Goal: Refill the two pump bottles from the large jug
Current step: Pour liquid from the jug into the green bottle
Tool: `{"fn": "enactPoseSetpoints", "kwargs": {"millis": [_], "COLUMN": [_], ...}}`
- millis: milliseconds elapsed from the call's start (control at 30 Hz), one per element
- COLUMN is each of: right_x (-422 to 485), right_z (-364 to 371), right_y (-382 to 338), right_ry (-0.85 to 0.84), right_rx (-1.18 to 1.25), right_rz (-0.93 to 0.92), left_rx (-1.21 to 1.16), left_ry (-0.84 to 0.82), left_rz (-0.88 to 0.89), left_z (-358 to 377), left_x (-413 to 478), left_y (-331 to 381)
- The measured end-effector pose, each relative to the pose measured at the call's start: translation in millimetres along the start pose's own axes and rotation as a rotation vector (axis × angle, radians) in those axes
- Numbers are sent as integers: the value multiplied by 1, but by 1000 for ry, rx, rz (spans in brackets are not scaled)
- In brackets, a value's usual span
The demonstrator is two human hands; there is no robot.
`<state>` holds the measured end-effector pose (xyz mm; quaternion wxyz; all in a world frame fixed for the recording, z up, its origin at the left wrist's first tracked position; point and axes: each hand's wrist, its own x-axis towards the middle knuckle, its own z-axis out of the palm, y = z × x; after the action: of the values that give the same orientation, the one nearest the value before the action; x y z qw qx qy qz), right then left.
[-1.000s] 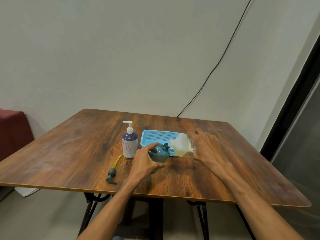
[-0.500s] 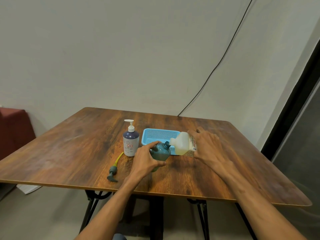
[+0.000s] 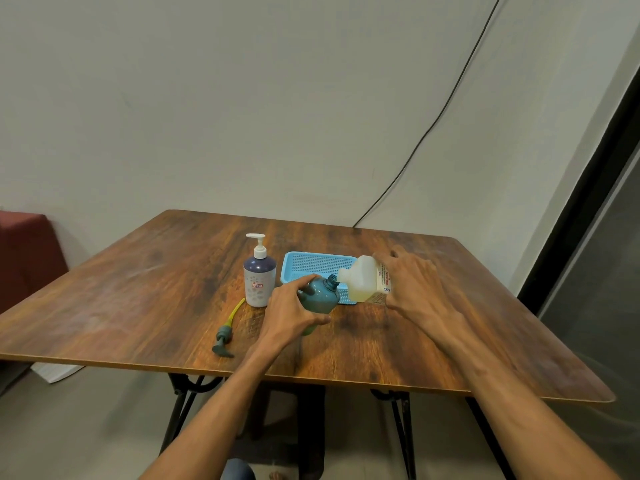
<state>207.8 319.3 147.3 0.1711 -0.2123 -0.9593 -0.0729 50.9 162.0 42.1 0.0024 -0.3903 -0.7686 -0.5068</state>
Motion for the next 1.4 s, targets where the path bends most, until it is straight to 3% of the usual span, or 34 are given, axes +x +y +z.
{"fn": "enactPoseSetpoints", "kwargs": {"millis": [1400], "right_x": [5], "right_z": [8], "right_y": [6], "right_ry": [33], "right_rx": [-15], "right_rz": [-16], "left_rx": [15], "left_ry": [6], "left_rz": [4], "left_z": [1], "left_x": [1], "left_y": [0]}}
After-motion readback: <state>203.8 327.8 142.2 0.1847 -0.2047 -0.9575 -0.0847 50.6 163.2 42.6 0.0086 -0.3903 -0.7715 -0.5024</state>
